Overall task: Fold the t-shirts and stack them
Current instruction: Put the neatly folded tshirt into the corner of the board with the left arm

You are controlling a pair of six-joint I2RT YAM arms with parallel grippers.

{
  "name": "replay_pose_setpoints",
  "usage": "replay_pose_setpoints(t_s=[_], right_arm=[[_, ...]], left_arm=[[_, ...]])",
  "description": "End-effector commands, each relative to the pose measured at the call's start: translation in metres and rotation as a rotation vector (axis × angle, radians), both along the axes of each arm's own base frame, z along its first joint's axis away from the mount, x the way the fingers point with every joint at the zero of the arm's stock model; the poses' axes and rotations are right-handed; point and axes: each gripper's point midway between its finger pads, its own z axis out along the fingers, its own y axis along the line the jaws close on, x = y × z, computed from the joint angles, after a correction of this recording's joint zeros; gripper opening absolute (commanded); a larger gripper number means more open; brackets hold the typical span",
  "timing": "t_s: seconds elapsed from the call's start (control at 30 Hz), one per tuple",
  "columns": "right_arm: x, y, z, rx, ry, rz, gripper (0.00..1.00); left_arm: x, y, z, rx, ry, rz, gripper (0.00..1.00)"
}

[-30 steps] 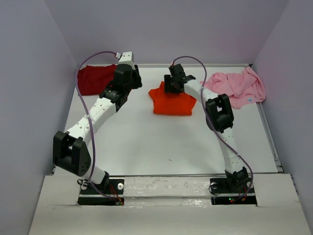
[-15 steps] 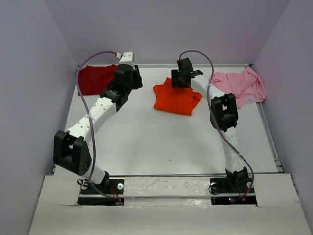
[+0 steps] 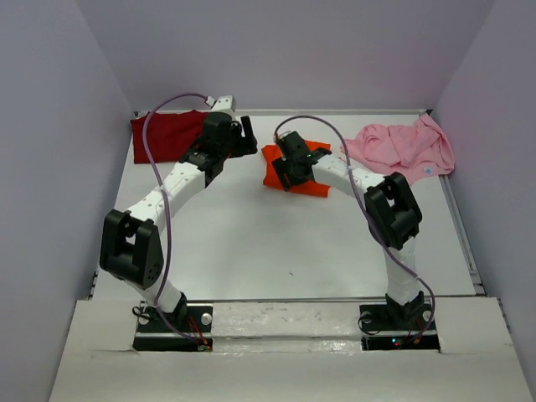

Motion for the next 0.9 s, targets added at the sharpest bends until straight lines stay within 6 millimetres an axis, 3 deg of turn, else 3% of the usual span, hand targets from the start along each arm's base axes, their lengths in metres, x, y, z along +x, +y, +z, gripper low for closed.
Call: replay_pose_setpoints(t_s=[0.0,0.1,0.13,0.17,0.53,0.77,0.87], right_arm=[[-0.014,0.003,0.030,-0.168,-0.148,0.117,0.82],[-0.026,0.008,0.026,-0.177,-0.152,0.162,0.89],[-0.031,0.011,0.024,-0.185,-0.149,0.191,1.00],[-0.032,0.015,0.024,-0.184,-0.160,0.204,1.00],[-0.011,0.017,-0.003,-0.320,-0.194,0.239,1.00],[-0.010,0.020,-0.030,-0.342,-0.167,0.271,0.96],[-0.012,0.019,-0.038,-0.341,-0.156,0.278,0.84]], left_arm=[[0.006,-0.003,0.024,-0.075,-0.037,-0.011,0.83],[0.007,-0.004,0.022,-0.077,-0.032,-0.011,0.83],[0.007,-0.004,0.020,-0.077,-0.028,-0.010,0.83],[0.007,-0.004,0.021,-0.079,-0.029,-0.010,0.83],[0.006,-0.005,0.023,-0.096,-0.027,-0.033,0.84],[0.012,0.010,0.025,-0.130,-0.023,-0.014,0.84],[0.015,0.015,0.025,-0.152,-0.017,-0.008,0.84]])
